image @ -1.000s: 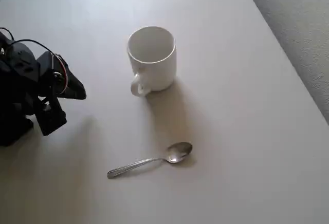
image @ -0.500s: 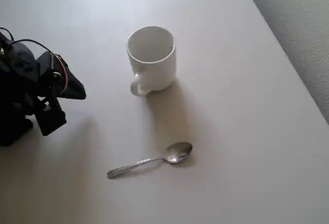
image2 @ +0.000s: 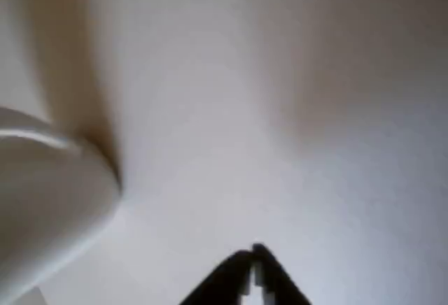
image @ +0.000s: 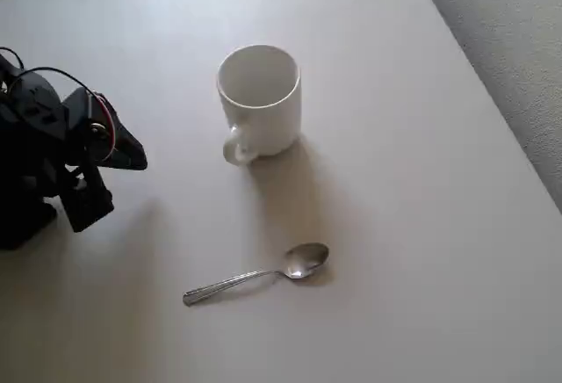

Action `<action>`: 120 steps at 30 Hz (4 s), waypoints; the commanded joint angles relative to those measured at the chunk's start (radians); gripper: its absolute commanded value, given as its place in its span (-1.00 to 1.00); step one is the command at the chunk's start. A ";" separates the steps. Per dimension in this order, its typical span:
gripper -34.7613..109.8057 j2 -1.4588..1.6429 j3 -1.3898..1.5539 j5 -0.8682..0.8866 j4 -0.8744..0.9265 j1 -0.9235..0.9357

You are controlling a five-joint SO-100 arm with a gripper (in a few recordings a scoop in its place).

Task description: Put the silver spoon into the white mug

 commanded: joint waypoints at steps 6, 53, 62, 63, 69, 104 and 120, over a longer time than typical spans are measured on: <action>-0.54 0.012 0.000 -0.008 0.008 0.009; 0.11 -1.631 -1.370 0.716 -0.049 0.413; 0.10 -1.871 -1.430 0.750 -0.078 0.442; 0.10 -1.896 -1.447 0.755 -0.078 0.448; 0.09 -1.988 -1.529 0.755 -0.078 0.472; -0.09 -2.730 -2.545 0.741 0.523 0.495; -0.43 -2.735 -2.559 0.726 0.523 0.492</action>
